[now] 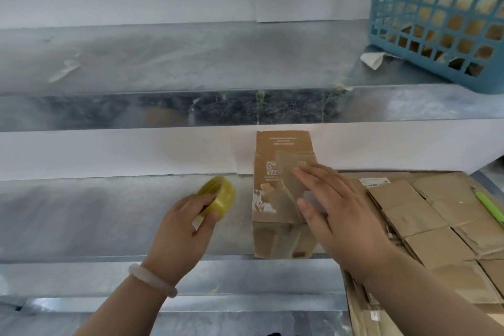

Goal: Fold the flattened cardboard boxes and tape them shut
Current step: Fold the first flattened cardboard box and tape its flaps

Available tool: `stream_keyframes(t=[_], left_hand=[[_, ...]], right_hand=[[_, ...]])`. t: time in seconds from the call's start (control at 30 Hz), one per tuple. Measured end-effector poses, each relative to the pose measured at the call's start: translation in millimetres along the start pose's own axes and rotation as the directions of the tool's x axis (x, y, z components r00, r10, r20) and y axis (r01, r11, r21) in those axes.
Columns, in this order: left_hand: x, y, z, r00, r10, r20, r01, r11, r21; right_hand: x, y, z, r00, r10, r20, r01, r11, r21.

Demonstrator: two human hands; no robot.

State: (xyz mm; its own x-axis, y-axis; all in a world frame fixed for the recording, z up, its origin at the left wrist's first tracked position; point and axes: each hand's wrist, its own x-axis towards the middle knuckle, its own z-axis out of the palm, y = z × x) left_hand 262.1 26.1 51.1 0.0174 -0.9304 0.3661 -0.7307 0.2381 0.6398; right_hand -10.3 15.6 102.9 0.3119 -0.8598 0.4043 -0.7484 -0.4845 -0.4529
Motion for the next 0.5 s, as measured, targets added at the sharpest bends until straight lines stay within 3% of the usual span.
stream_keyframes(t=[0.2,0.37,0.5], left_hand=[[-0.1,43.9,-28.8,0.971,0.238,0.036,-0.237,0.971,-0.017],[0.1,56.4,-36.5,0.952,0.305,0.014,-0.304,0.947,0.106],[1.1,59.7,-43.9,0.956,0.293,0.023,-0.292,0.941,0.168]], right_hand=[[30.5,-49.6,10.6,0.979,0.026,0.204,-0.073,0.971,0.228],[31.0,-64.2,16.0,0.991,0.114,0.063,-0.129,0.928,0.35],[30.5,-68.0,16.5,0.982,0.135,0.133,-0.174,0.921,0.348]])
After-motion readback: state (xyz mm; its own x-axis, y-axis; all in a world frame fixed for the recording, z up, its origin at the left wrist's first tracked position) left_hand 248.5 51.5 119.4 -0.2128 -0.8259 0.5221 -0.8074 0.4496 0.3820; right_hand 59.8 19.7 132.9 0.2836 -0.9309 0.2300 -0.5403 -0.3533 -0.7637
